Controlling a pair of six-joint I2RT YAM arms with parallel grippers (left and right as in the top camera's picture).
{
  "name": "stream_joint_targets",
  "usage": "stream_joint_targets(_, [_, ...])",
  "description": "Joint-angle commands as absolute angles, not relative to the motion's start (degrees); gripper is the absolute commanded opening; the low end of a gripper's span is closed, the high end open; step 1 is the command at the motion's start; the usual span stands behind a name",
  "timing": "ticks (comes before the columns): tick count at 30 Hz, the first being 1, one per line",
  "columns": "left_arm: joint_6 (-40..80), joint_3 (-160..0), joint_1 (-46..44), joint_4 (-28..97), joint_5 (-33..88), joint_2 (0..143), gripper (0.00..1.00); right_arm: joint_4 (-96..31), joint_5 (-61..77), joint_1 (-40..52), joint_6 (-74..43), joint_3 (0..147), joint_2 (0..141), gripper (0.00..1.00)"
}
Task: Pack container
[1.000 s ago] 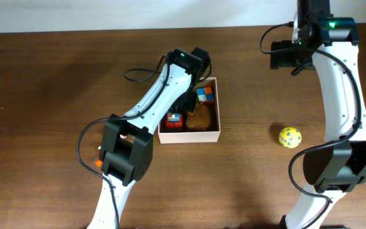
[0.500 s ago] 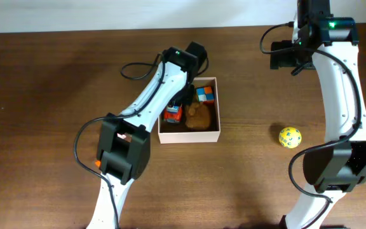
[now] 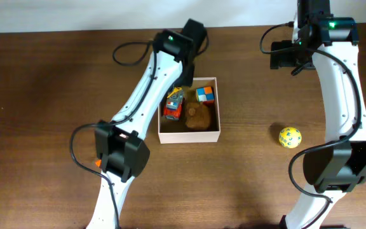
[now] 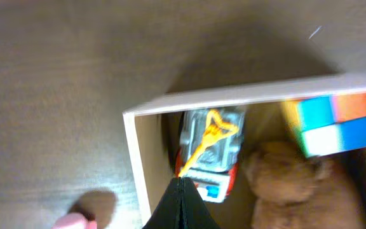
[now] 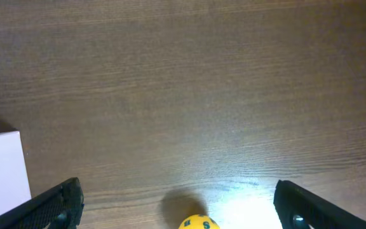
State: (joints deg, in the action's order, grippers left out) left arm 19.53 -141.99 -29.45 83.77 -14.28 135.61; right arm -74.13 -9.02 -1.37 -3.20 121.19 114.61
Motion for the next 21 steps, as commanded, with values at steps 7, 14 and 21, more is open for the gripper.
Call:
stream_joint_targets(7, [11.31,-144.16,-31.55,82.02,-3.84,136.42,0.02,-74.02,-9.69,-1.52,-3.62,122.17,114.39,0.99])
stream_joint_targets(14, [7.79,-144.16,-33.04,80.55,-3.77,139.83,0.02,-74.02,-9.69,-1.52,-3.62,122.17,114.39,0.99])
stream_joint_targets(21, [4.19,-144.14,-32.97,80.62,-3.84,143.37,0.02,-74.02,-9.69,-1.52,-3.62,122.17,114.39,0.99])
